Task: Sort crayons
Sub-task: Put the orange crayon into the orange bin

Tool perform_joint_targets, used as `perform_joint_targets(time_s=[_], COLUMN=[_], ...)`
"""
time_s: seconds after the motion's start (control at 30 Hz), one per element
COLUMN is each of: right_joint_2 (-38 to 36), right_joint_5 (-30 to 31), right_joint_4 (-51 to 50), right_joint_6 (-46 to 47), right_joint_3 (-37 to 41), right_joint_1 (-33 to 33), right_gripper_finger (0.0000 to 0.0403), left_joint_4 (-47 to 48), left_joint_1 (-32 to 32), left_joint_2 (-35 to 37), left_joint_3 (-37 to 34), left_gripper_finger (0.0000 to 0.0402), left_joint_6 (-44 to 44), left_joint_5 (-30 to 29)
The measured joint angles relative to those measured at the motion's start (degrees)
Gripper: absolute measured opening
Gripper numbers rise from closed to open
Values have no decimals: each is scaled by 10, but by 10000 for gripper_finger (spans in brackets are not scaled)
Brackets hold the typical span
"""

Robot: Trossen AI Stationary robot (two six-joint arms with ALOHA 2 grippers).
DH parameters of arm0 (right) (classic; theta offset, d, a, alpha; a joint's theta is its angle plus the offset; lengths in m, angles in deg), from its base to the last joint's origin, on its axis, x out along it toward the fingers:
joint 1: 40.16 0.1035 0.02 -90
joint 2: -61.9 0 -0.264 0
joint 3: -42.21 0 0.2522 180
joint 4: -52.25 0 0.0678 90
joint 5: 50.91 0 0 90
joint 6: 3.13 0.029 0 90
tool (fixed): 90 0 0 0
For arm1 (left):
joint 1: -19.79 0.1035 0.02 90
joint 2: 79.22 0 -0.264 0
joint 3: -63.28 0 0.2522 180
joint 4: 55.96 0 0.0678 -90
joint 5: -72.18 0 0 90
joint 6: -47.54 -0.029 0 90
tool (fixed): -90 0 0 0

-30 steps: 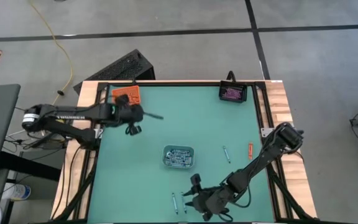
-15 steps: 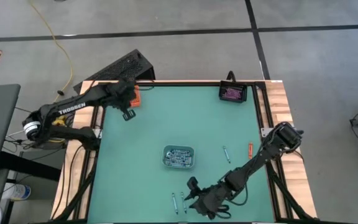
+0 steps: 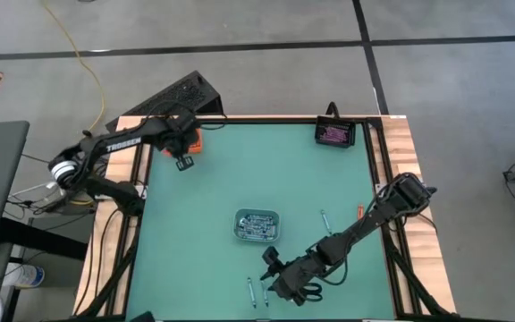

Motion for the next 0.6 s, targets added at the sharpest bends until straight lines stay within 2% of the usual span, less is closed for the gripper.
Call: perform_joint_targets(time_s=[0.2, 0.47, 0.6], right_joint_2=[0, 0, 0], right_joint_5=[1, 4, 10], right_joint_4=[-20, -22, -26], right_joint_6=[19, 39, 52], right_joint_3=[0, 0, 0], right_joint_1=[11, 7, 12], right_gripper_finger=[169, 169, 168], left_joint_4=[5, -49, -60], left_joint_1=[0, 10, 23], left_joint_2=[-4, -13, -34], left_joint_3=[22, 29, 29], left_gripper_finger=[6, 7, 12], left_joint_6=[-35, -157, -173], left_joint_5=[21, -19, -17])
